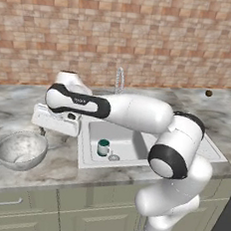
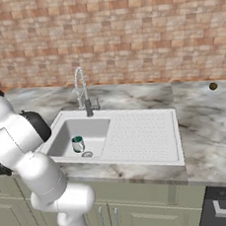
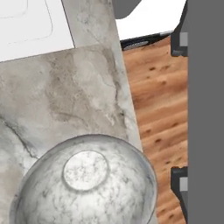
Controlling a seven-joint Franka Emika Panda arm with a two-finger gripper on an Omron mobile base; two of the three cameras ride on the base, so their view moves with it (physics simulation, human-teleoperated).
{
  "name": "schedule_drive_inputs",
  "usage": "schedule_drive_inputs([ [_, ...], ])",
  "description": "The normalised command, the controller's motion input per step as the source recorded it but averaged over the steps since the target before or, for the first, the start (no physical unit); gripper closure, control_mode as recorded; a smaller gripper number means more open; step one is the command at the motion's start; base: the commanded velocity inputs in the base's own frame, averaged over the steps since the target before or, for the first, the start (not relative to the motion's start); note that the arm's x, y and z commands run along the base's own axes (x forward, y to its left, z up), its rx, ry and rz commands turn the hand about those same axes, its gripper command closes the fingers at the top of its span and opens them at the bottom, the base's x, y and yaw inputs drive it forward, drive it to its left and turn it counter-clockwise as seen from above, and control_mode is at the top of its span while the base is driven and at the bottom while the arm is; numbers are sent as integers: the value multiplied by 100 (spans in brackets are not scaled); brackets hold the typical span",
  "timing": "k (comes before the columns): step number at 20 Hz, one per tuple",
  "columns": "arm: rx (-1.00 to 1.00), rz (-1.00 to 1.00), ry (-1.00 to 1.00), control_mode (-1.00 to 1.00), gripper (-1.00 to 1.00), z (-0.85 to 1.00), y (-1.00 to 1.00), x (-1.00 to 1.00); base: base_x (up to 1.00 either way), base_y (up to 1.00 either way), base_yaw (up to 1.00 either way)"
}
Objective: Pick the mug and place it in the sink. Pick the bowl and place it in the open cabinet and then close the cabinet.
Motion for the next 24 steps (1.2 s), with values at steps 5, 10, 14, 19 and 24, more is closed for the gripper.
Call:
schedule_drive_inputs([
  [5, -11, 15, -17, -100, -100, -15, 1, 0, 0, 0, 0],
  [10, -8, 12, -21, -100, -100, -25, 2, 0, 0, 0, 0],
  [14, 0, 6, -9, -100, -100, -24, 0, 0, 0, 0, 0],
  [19, 0, 2, -7, -100, -100, -31, 0, 0, 0, 0, 0],
  [24, 1, 0, -7, -100, -100, -34, 0, 7, 0, 0, 0],
])
